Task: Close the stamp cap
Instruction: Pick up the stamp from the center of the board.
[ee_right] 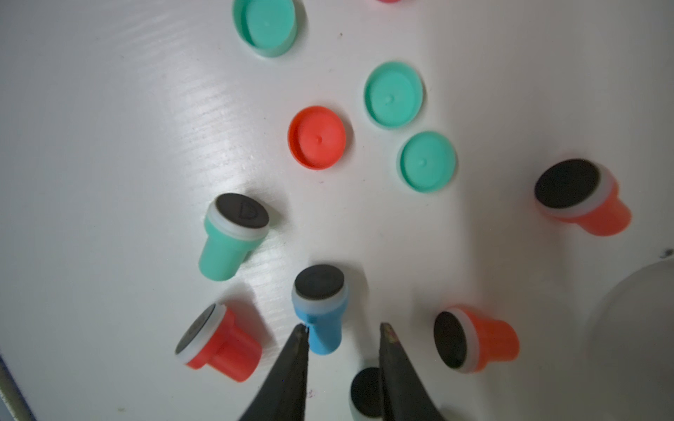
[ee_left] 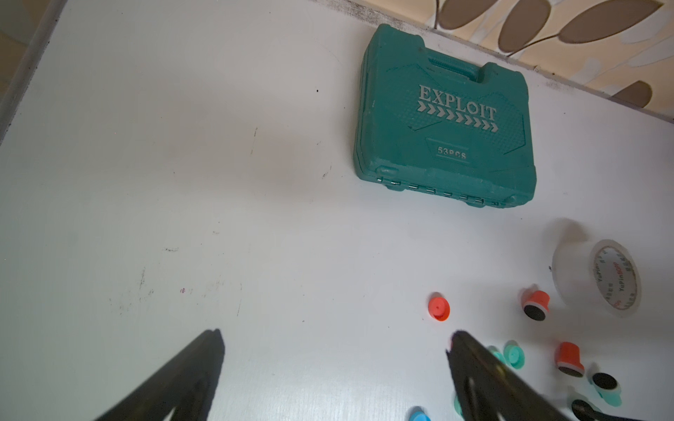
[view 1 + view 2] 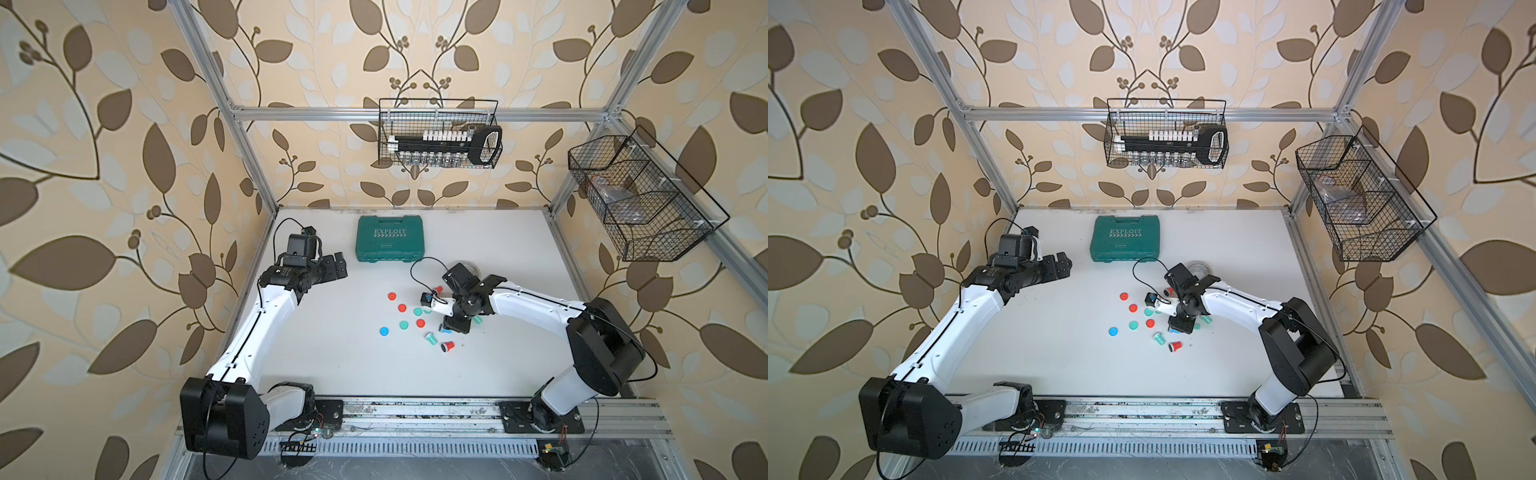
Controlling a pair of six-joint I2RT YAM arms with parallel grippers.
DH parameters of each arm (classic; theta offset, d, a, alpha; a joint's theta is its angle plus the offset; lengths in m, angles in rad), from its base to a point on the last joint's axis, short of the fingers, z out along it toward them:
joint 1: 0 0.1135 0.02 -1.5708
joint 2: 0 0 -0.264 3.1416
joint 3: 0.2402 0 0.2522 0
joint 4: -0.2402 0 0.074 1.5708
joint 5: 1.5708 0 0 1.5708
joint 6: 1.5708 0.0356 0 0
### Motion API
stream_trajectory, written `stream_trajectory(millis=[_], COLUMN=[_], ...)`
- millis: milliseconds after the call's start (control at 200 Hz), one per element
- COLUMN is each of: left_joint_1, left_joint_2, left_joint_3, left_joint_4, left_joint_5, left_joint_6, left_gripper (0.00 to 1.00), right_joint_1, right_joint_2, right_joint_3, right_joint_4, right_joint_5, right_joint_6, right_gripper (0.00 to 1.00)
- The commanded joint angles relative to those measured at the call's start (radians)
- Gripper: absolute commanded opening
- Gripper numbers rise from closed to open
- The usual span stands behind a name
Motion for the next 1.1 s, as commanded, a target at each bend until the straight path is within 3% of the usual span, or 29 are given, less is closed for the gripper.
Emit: stream_trajectory(millis=[0,565,815,980,1095], left_joint_1=[0.006,0.006,0.006,0.006,0.006], left_joint_2=[-0.018,-0.01,-0.009,-0.043,-0.061], left_joint_3=[0.026,0.031,0.041,0.024,0.051], left_joint_4=[-0.006,-0.011,-0.026,-0.019,-0.067], left_joint_5=[0.015,0.019,0.009,-0.029,0.016], left_joint_6=[0.016,0.016,0.002,-0.035,-0.089], left_gripper=[0.99,0.99,0.99,0.99,0.97], right_joint_1=[0.01,0.027,0.034,0.034,0.035], right_joint_2=[0.014,0.1,0.113,0.056,-0.055], right_joint_3=[-0.022,-0.019,-0.008,-0.008,-0.017], right_joint_4=[-0.013,-0.008,-0.016,-0.012,0.01], right_joint_5=[0.003,0.039,0.04,0.036,0.018], right_joint_6=[-0.021,-0.027,-0.024,-0.011,0.012], right_gripper=[0.31,0.27,0.15,0.1,0.1])
